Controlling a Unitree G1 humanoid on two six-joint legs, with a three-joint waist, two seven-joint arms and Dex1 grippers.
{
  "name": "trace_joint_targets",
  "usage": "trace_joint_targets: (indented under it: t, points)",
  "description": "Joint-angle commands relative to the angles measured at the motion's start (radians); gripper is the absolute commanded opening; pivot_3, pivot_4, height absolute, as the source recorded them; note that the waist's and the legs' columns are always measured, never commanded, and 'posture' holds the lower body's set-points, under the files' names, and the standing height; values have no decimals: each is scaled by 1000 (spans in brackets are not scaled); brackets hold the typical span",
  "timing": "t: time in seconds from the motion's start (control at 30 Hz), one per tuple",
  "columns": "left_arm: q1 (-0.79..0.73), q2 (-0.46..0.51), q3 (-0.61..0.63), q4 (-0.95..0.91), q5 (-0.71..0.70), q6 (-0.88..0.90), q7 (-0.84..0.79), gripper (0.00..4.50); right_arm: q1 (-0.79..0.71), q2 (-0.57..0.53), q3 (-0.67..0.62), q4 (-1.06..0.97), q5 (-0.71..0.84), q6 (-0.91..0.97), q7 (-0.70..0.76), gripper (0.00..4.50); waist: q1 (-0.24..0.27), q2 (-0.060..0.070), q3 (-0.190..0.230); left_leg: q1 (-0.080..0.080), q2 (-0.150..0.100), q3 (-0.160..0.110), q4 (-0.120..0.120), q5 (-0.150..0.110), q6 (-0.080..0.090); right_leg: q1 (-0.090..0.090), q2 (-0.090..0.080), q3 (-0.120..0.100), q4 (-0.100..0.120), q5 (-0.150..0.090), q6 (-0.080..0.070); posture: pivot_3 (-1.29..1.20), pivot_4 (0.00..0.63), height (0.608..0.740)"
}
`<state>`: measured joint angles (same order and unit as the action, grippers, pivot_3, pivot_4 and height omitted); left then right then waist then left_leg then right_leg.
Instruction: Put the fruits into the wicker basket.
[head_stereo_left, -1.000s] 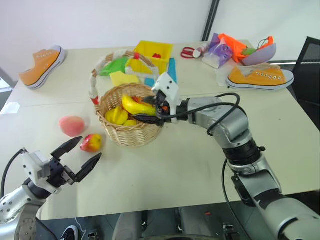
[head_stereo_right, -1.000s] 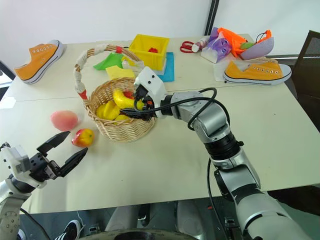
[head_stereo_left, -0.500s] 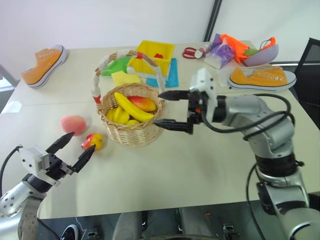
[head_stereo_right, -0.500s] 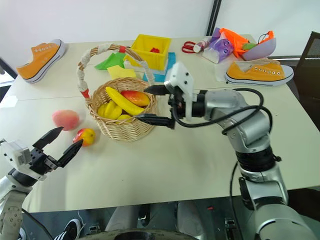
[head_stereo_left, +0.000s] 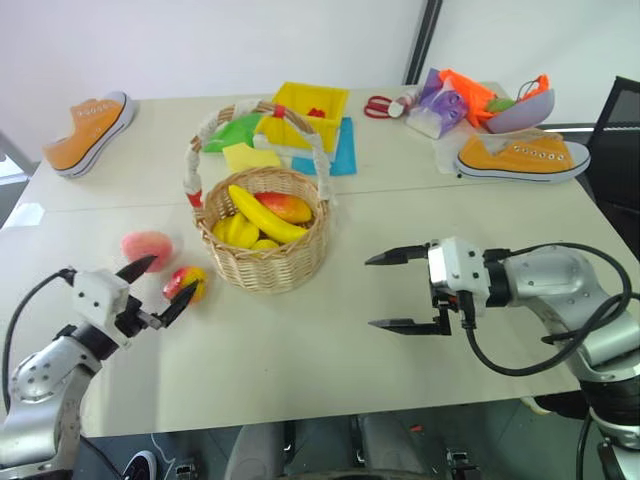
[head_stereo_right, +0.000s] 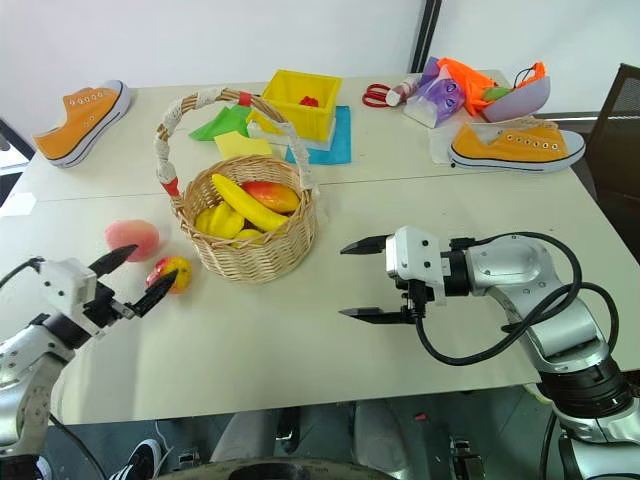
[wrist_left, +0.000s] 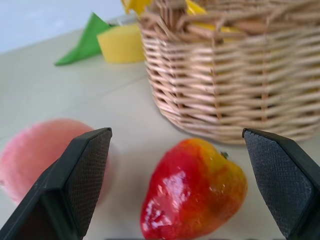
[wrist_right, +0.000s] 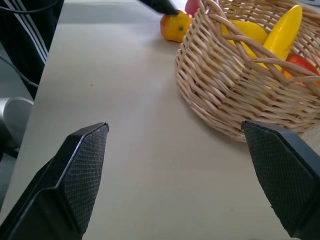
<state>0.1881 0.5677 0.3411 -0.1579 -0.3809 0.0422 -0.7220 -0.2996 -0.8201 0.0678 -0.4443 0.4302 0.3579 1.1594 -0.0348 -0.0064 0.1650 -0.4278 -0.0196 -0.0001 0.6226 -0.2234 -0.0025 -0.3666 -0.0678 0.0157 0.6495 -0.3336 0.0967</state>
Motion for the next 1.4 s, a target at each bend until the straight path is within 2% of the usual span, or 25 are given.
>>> trace_joint_targets:
  t: [0.03,0.2,0.3,0.37,0.4,0.53,0.63,0.8,0.93,1.03,1.17,1.27,1.37,1.4]
  points:
    - [-38,15,-1,41,28,-5,16,4500,-12,7,-22,-12,6,-15,-18,4440,3,0,0,0,0,0,0,0,0,0,0,0,0,0,0,0,150,740]
    - [-65,19,-26,69,-2,38,-30,4500,-24,12,-24,-7,8,-11,-33,4440,18,0,0,0,0,0,0,0,0,-1,0,0,0,0,0,0,150,740]
    - [-61,16,-39,73,10,47,-36,3662,-37,20,-17,-2,5,-10,-43,4500,21,0,0,0,0,0,0,0,0,0,0,0,0,0,0,0,150,740]
    - [-67,10,-26,86,14,53,-14,2717,-47,22,-17,3,8,-5,-46,4500,22,0,0,0,0,0,0,0,0,0,0,0,-1,0,0,0,150,740]
    - [-67,12,-23,86,26,45,-3,2465,-51,24,-15,6,6,-8,-46,4500,22,0,0,0,0,0,0,0,0,0,0,0,-1,0,0,0,150,740]
    - [-50,6,10,33,-36,62,-10,2465,-60,29,-9,9,6,-13,-47,4500,20,0,0,0,0,0,0,0,0,0,0,0,0,0,0,0,150,740]
    - [8,38,47,-29,-100,69,-84,2465,-72,35,-18,20,19,-8,-48,4500,16,0,0,0,0,0,0,0,0,0,0,0,0,0,0,0,150,740]
    - [108,92,205,-222,-452,235,-219,2465,-93,49,-72,32,90,30,-62,4500,16,0,0,0,1,0,-1,0,0,0,0,0,0,0,0,0,150,740]
    - [-3,107,177,-348,-602,352,-85,2465,-112,77,-85,69,94,25,-91,4500,27,0,1,1,0,-1,2,0,0,0,0,-1,-1,-1,-3,0,150,740]
    - [-158,53,59,-409,-569,386,77,2465,-132,90,-95,94,98,34,-112,4500,24,0,0,0,0,0,7,-1,1,4,0,-1,0,-1,-1,0,150,740]
    - [-333,-9,-89,-387,-380,378,226,2465,-134,83,-94,107,84,18,-109,4500,23,-1,0,1,-1,0,8,-1,2,6,-1,-1,1,1,2,0,150,740]
    - [-434,-63,-144,-350,-331,393,304,2465,-130,86,-96,100,84,21,-120,4500,23,-1,0,1,-1,0,8,-1,2,5,1,-1,2,2,3,0,150,740]
    - [-467,-84,-172,-328,-301,418,340,2465,-116,89,-95,86,79,22,-138,4500,20,-1,0,1,0,-1,7,-1,2,5,2,-1,3,2,3,0,150,740]
    - [-470,-92,-177,-326,-285,415,352,2901,-113,88,-95,84,78,22,-141,4500,20,-1,0,1,0,-1,7,-1,2,4,3,-1,3,2,3,0,150,740]
